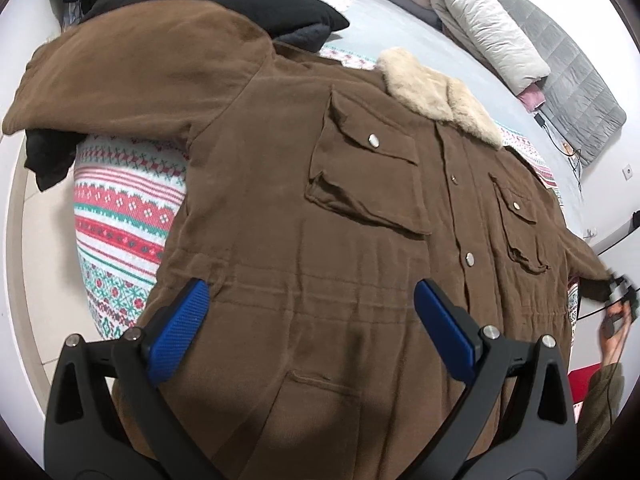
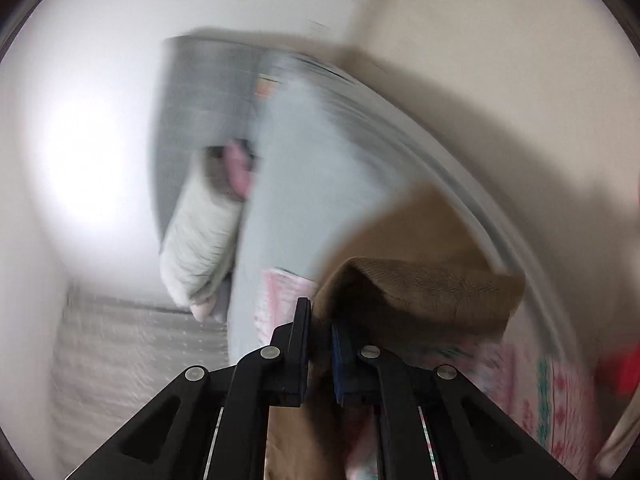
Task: Fold large clothes
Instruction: 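Carry the held sleeve across the jacket body with the right tool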
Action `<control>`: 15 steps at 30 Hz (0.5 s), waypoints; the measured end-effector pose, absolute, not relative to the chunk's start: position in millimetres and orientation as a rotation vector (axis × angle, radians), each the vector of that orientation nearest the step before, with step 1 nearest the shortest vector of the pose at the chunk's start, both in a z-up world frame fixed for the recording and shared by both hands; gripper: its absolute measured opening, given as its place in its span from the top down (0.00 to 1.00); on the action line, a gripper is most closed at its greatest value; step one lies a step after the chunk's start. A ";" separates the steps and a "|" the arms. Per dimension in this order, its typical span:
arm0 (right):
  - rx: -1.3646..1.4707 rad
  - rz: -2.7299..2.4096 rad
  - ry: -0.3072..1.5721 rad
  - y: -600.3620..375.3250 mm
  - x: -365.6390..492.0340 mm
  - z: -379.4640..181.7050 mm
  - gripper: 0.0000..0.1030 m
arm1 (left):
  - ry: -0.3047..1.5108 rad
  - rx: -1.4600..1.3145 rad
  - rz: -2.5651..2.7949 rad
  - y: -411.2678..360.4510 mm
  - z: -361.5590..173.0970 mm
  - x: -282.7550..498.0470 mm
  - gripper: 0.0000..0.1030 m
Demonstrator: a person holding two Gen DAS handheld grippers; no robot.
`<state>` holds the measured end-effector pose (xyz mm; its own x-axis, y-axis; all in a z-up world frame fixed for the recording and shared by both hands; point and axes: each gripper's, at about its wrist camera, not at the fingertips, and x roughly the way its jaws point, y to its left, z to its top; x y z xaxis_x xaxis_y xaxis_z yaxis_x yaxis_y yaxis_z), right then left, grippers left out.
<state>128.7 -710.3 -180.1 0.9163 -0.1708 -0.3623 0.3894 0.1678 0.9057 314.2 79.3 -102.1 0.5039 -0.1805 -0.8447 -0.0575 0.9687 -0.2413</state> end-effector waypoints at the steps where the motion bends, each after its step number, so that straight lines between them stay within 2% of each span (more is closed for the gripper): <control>1: 1.272 -0.396 0.181 -704.3 130.8 -159.6 0.93 | 1.039 -0.250 -0.076 79.1 -100.3 314.3 0.01; 3: 1.168 -0.350 0.139 -690.0 128.2 -122.2 0.94 | 1.038 -0.263 -0.075 81.2 -98.6 314.9 0.01; 5: 1.100 -0.374 0.146 -682.5 122.3 -110.2 0.94 | 1.043 -0.278 -0.075 83.5 -98.8 315.3 0.01; 8: 1.015 -0.505 0.283 -683.8 124.4 -129.5 0.94 | 1.052 -0.289 -0.080 85.4 -100.6 313.9 0.01; 11: 1.058 -0.647 0.500 -702.7 132.5 -183.9 0.94 | 1.052 -0.282 -0.077 87.6 -101.3 311.9 0.01; 13: 1.168 -0.619 0.447 -707.7 120.8 -194.5 0.94 | 1.047 -0.288 -0.067 91.1 -100.0 311.6 0.01; 15: 1.104 -0.620 0.388 -701.6 121.2 -172.7 0.95 | 1.041 -0.301 -0.062 94.4 -97.9 312.4 0.01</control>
<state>121.2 -701.6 -172.7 0.7695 -0.2692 -0.5791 0.6385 0.3094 0.7047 312.4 94.4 -97.9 0.5073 -0.1922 -0.8401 -0.0916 0.9573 -0.2743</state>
